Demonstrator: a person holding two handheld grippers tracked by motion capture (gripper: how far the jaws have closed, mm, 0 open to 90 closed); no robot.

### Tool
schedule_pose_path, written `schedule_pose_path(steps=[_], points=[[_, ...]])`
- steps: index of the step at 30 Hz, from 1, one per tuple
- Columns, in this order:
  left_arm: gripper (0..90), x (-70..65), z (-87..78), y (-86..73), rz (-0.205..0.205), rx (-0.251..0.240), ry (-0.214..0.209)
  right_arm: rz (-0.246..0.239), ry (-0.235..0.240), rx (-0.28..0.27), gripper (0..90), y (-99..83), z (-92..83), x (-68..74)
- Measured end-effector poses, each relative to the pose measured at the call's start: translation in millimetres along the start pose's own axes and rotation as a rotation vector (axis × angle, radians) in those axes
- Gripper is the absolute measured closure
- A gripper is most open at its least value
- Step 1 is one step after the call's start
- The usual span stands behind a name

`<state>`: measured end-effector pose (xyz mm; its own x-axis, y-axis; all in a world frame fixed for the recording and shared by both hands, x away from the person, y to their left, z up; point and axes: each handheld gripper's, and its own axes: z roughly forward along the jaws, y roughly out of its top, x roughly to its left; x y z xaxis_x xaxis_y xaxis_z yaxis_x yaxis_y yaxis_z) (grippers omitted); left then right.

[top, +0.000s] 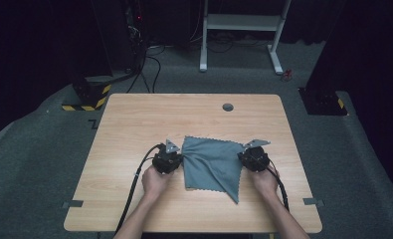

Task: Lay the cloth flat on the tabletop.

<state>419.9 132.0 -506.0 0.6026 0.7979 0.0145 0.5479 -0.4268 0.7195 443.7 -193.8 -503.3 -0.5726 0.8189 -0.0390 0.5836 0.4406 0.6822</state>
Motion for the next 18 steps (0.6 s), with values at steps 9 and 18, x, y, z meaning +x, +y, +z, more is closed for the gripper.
schedule_pose_path(steps=[9, 18], points=[[70.4, -9.7, 3.9, -4.3, -0.015, 0.009, -0.032, -0.102, 0.096, 0.019, 70.1, -13.1, -2.1, 31.0], [60.8, -24.9, -2.0, 1.1, 0.021, -0.007, -0.076, -0.145, 0.079, 0.007, 88.6, -14.4, -1.8, 33.9]])
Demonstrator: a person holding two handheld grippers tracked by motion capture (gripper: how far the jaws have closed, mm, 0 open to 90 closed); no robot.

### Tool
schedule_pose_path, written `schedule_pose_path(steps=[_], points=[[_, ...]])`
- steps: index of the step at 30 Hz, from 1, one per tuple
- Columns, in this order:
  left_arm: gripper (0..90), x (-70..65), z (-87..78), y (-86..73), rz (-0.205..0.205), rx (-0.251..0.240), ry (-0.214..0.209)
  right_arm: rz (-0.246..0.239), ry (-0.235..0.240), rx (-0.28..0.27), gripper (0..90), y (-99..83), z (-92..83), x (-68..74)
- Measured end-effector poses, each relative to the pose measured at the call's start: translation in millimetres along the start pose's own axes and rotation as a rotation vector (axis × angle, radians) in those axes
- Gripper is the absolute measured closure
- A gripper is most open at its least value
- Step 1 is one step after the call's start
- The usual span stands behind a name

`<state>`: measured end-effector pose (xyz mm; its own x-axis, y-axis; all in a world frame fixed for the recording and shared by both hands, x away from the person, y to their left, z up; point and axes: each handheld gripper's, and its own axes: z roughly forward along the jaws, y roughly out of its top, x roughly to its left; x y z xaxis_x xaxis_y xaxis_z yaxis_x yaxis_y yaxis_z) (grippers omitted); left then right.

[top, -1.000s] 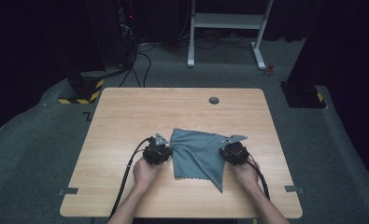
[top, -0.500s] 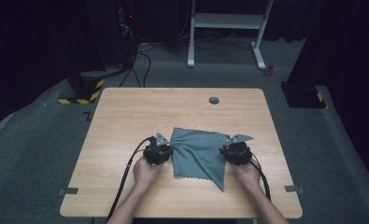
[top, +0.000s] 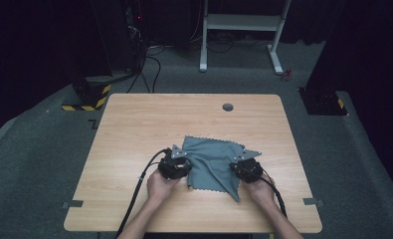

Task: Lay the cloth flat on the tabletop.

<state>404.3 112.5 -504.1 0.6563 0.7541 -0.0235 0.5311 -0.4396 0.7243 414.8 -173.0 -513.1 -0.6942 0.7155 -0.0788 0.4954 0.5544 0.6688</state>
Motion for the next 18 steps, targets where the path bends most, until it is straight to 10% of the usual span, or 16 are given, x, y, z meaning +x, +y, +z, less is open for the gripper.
schedule_pose_path(steps=[10, 18], points=[[60.7, -12.4, -6.3, -20.1, 0.004, 0.025, -0.047, 0.038, -0.010, -0.049, 81.4, -5.8, 1.6, -6.1], [88.3, -17.1, -5.8, -12.9, 0.043, 0.020, -0.051, 0.098, -0.026, -0.095, 71.2, -13.4, 1.4, -8.4]])
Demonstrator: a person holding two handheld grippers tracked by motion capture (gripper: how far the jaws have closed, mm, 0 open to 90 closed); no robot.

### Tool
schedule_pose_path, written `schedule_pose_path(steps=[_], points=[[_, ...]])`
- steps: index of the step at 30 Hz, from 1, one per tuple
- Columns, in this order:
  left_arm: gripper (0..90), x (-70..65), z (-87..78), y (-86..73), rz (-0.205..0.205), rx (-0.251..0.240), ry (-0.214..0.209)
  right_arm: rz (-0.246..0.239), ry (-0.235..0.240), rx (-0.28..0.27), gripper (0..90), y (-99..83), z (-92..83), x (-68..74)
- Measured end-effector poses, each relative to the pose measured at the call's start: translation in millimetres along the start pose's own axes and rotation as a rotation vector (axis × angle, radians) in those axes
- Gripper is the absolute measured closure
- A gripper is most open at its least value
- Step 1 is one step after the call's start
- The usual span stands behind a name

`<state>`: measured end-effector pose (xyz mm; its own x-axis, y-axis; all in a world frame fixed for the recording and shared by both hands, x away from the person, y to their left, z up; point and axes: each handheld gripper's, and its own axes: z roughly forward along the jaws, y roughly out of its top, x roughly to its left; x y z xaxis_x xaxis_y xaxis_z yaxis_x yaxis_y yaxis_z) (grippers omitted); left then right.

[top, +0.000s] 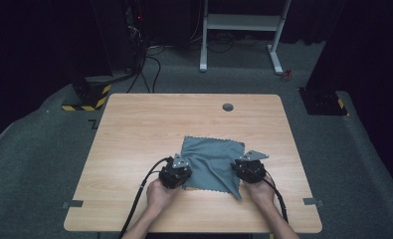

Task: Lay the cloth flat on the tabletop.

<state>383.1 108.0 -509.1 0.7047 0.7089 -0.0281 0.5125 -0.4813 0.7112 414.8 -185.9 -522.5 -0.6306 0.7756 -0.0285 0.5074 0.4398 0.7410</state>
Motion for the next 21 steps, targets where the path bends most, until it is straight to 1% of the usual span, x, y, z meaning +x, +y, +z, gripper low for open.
schedule_pose_path(steps=[2, 4, 6, 8, 9, 10, 11, 12, 13, 14, 16, 17, 18, 21], points=[[88.6, -1.9, -2.6, 7.7, 0.002, -0.022, 0.004, 0.000, 0.000, 0.001, 69.5, 0.0, 0.0, 0.1], [88.6, -5.6, -3.5, 19.1, 0.026, -0.027, 0.010, 0.003, -0.003, 0.000, 68.5, 0.0, 0.1, -0.5], [88.5, -10.5, -0.4, 30.0, 0.052, -0.022, 0.004, 0.001, -0.003, 0.000, 68.5, 0.0, 0.1, -0.6], [87.8, -15.1, 9.3, 41.0, 0.066, -0.004, -0.013, 0.003, -0.003, 0.001, 68.5, 0.0, 0.1, -0.5], [87.4, -16.1, 16.0, 45.3, 0.064, 0.005, -0.024, 0.001, -0.003, 0.000, 68.5, 0.0, 0.1, -0.6], [86.2, -16.8, 25.9, 50.0, 0.061, 0.025, -0.031, 0.000, -0.003, 0.000, 68.5, 0.0, 0.1, -0.6], [83.8, -17.1, 31.4, 52.2, 0.060, 0.039, -0.030, 0.000, -0.003, 0.000, 68.5, 0.0, 0.1, -0.6], [80.1, -18.3, 39.9, 54.7, 0.054, 0.049, -0.015, 0.000, -0.003, 0.000, 68.5, 0.0, 0.1, -0.6], [75.8, -18.6, 44.2, 55.8, 0.050, 0.054, -0.005, 0.000, -0.003, 0.000, 68.5, 0.0, 0.1, -0.6], [73.6, -18.9, 45.5, 56.0, 0.040, 0.051, -0.006, 0.000, -0.003, 0.000, 68.5, 0.0, 0.1, -0.6], [69.4, -18.8, 42.0, 54.6, 0.034, 0.031, 0.000, 0.000, -0.003, 0.000, 68.5, 0.0, 0.1, -0.6], [67.7, -18.3, 37.3, 52.7, 0.026, 0.012, 0.007, 0.000, -0.003, 0.000, 68.5, 0.0, 0.1, -0.6], [67.1, -15.4, 29.1, 50.0, 0.024, -0.006, 0.015, 0.000, -0.003, 0.000, 68.5, 0.0, 0.1, -0.6], [66.4, -8.4, 7.9, 41.3, -0.005, -0.046, 0.020, 0.003, -0.003, 0.001, 68.5, 0.0, 0.1, -0.5]])
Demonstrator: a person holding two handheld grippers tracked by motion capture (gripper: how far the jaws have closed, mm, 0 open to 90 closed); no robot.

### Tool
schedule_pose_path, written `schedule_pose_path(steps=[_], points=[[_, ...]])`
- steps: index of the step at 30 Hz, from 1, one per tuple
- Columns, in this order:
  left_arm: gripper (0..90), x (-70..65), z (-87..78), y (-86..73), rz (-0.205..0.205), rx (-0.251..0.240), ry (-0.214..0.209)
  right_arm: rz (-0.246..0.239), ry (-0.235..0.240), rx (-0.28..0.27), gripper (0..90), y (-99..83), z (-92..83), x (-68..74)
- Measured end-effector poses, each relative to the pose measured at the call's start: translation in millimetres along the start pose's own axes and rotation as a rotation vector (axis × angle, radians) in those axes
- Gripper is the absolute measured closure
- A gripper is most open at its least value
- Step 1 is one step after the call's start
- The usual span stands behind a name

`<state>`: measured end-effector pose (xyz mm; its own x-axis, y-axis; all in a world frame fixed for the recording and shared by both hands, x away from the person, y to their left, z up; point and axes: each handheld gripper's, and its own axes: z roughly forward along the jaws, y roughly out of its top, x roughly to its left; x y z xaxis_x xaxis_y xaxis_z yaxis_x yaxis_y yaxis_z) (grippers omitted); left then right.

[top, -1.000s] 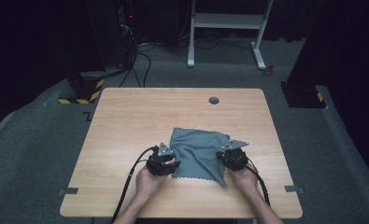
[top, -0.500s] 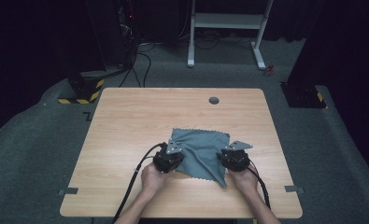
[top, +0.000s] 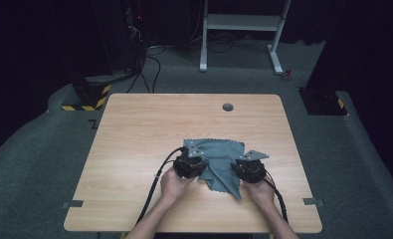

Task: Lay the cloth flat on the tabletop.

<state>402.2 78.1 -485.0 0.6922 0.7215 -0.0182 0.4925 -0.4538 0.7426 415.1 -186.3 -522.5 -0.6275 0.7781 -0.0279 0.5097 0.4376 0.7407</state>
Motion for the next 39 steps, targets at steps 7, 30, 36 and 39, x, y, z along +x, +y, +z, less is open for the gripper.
schedule_pose_path(steps=[7, 30, 36, 39], points=[[64.6, -3.4, -10.1, -21.4, 0.024, 0.042, -0.004, -0.001, 0.000, 0.000, 68.5, 0.0, 0.0, 0.0], [64.3, -21.0, 8.7, -23.0, 0.012, 0.001, -0.022, 0.004, -0.005, 0.000, 68.6, 0.0, 0.0, 0.7], [64.6, -32.4, 12.5, -26.8, 0.038, -0.006, -0.042, 0.004, -0.007, 0.000, 68.6, 0.0, -0.1, 1.1], [67.7, -32.3, 12.6, -29.7, 0.048, 0.000, -0.032, 0.002, -0.009, 0.000, 68.6, -0.1, 0.0, 1.2]])
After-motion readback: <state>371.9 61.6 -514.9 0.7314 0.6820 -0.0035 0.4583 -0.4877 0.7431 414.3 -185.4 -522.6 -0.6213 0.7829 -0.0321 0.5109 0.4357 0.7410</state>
